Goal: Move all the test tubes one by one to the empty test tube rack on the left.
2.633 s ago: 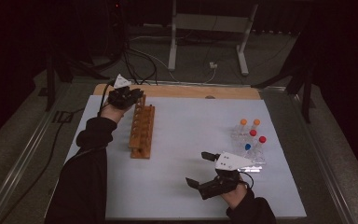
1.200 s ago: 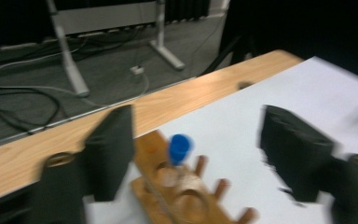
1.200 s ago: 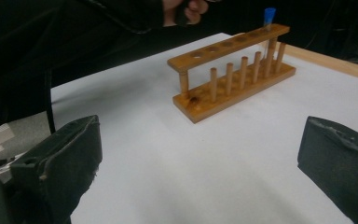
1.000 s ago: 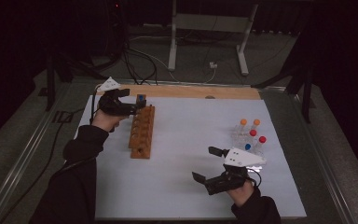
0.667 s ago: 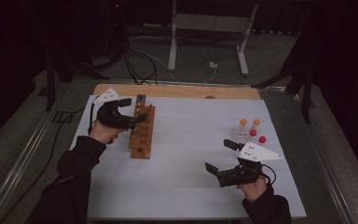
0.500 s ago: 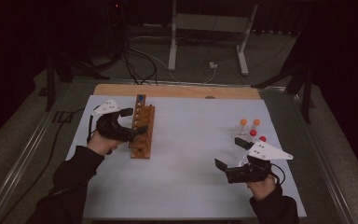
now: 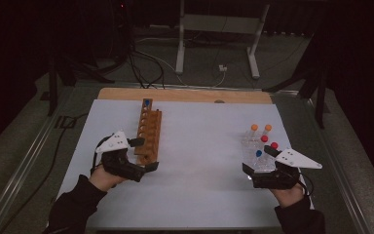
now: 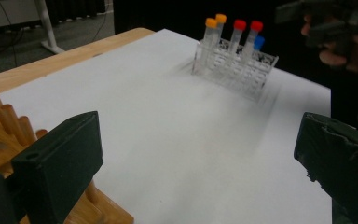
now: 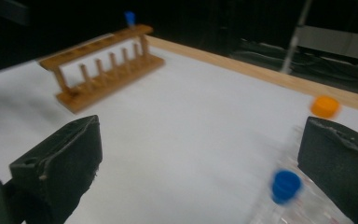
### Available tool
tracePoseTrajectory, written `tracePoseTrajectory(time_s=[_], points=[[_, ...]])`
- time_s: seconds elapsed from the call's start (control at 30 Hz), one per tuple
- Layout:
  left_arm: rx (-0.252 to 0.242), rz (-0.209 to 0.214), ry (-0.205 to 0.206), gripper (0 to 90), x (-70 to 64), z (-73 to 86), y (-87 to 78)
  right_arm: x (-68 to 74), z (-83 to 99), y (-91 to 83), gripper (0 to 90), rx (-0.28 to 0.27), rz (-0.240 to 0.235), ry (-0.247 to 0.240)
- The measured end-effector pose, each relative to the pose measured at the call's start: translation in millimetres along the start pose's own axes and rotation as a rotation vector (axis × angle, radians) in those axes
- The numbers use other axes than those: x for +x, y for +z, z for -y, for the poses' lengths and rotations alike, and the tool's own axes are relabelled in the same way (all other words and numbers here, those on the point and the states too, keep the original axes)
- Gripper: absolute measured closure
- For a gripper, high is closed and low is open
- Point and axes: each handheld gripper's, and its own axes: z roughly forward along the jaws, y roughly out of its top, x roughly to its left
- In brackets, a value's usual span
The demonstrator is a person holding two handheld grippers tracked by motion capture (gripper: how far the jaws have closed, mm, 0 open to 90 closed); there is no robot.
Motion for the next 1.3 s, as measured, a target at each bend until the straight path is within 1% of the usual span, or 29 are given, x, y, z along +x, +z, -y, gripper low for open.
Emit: tracePoseTrajectory(time_s=[0.03, 0.07, 0.1, 0.13, 0.17, 0.2, 0.23, 0.27, 0.3, 0.33, 0.37, 0.4, 0.43, 0.47, 0.5, 0.53, 0.57, 0.63, 0.7, 0.77, 0.87, 0.9, 0.93, 1.0, 1.13, 1.23, 1.27, 1.3], points=[[0.002, 0.003, 0.012, 2.0, -5.0, 3.3, -0.1, -2.3, 1.4, 0.4, 0.0, 0.009, 0.018, 0.011], [0.002, 0.003, 0.012, 2.0, -5.0, 3.3, -0.1, -2.3, 1.4, 0.4, 0.0, 0.009, 0.018, 0.011], [0.005, 0.007, 0.014, 2.0, -7.1, 4.6, 0.4, -6.1, 4.8, -0.3, 0.0, 0.015, 0.024, 0.026], [0.009, 0.008, 0.022, 2.0, -8.6, 5.6, 0.4, -7.4, 6.4, 0.0, 0.0, 0.026, 0.04, 0.026], [0.01, 0.009, 0.023, 2.0, -9.8, 6.4, 0.4, -8.6, 8.4, -0.1, 0.0, 0.036, 0.041, 0.026], [0.01, 0.013, 0.025, 1.9, -11.3, 7.6, 0.1, -9.3, 10.4, 0.2, 2.3, 0.047, 0.054, 0.026], [0.01, 0.013, 0.025, 2.0, -11.3, 7.6, 0.1, -10.2, 12.9, 0.0, 2.3, 0.052, 0.074, 0.024], [0.009, 0.015, 0.024, 2.0, -11.7, 8.0, 0.0, -10.2, 12.9, 0.0, 6.4, 0.052, 0.074, 0.024], [0.009, 0.019, 0.023, 2.0, -12.0, 8.2, -0.1, -13.5, 17.6, 0.7, 10.5, 0.08, 0.099, 0.03], [0.008, 0.021, 0.021, 2.0, -12.8, 8.8, 0.1, -15.1, 19.6, 0.5, 19.1, 0.093, 0.108, 0.033], [0.008, 0.021, 0.021, 2.0, -12.8, 8.8, 0.1, -16.3, 21.7, 0.4, 23.8, 0.102, 0.116, 0.029], [0.009, 0.026, 0.019, 2.0, -12.7, 9.1, 0.5, -16.3, 21.7, 0.4, 23.8, 0.102, 0.116, 0.029], [0.009, 0.025, 0.021, 2.0, -12.8, 9.3, 0.7, -18.2, 24.8, 2.7, 33.1, 0.123, 0.128, 0.051], [0.01, 0.029, 0.019, 2.0, -12.8, 9.5, 1.0, -19.3, 26.1, 4.6, 37.8, 0.142, 0.136, 0.052], [0.012, 0.034, 0.016, 2.0, -12.9, 9.7, 1.4, -19.9, 27.4, 6.4, 39.3, 0.159, 0.142, 0.057], [0.014, 0.033, 0.018, 2.0, -13.0, 9.8, 1.7, -19.9, 27.4, 6.4, 39.3, 0.159, 0.142, 0.057], [0.016, 0.032, 0.018, 2.0, -12.9, 9.9, 1.9, -20.6, 28.7, 8.2, 43.3, 0.173, 0.144, 0.06], [0.013, 0.033, 0.017, 2.0, -12.9, 10.2, 1.8, -22.9, 31.4, 12.4, 54.8, 0.192, 0.161, 0.075], [0.014, 0.033, 0.019, 2.0, -12.8, 10.0, 1.6, -24.7, 31.7, 15.1, 60.3, 0.197, 0.169, 0.082], [0.013, 0.031, 0.018, 2.0, -12.6, 9.9, 1.6, -25.6, 31.8, 16.5, 61.5, 0.203, 0.17, 0.081], [0.02, 0.037, 0.016, 2.0, -11.8, 10.6, 2.4, -26.0, 32.1, 21.5, 67.6, 0.216, 0.168, 0.077], [0.021, 0.038, 0.016, 2.0, -11.4, 10.9, 2.5, -26.0, 32.1, 21.5, 67.6, 0.216, 0.168, 0.077], [0.021, 0.036, 0.014, 2.0, -11.1, 11.3, 2.9, -25.8, 31.6, 23.0, 71.7, 0.219, 0.169, 0.078], [0.022, 0.037, 0.013, 2.0, -10.6, 11.8, 3.2, -26.0, 31.1, 23.7, 75.0, 0.222, 0.178, 0.073], [0.023, 0.03, 0.021, 2.0, -10.9, 11.8, 3.2, -27.3, 30.8, 23.6, 76.4, 0.221, 0.179, 0.07], [0.025, 0.027, 0.021, 2.0, -10.3, 12.2, 3.4, -25.5, 25.2, 19.4, 76.8, 0.198, 0.183, 0.054], [0.026, 0.029, 0.021, 2.0, -10.0, 12.3, 3.4, -25.5, 25.2, 19.4, 76.8, 0.198, 0.183, 0.054], [0.025, 0.03, 0.018, 2.0, -9.9, 12.2, 3.4, -23.8, 19.5, 15.2, 76.8, 0.174, 0.188, 0.045]])
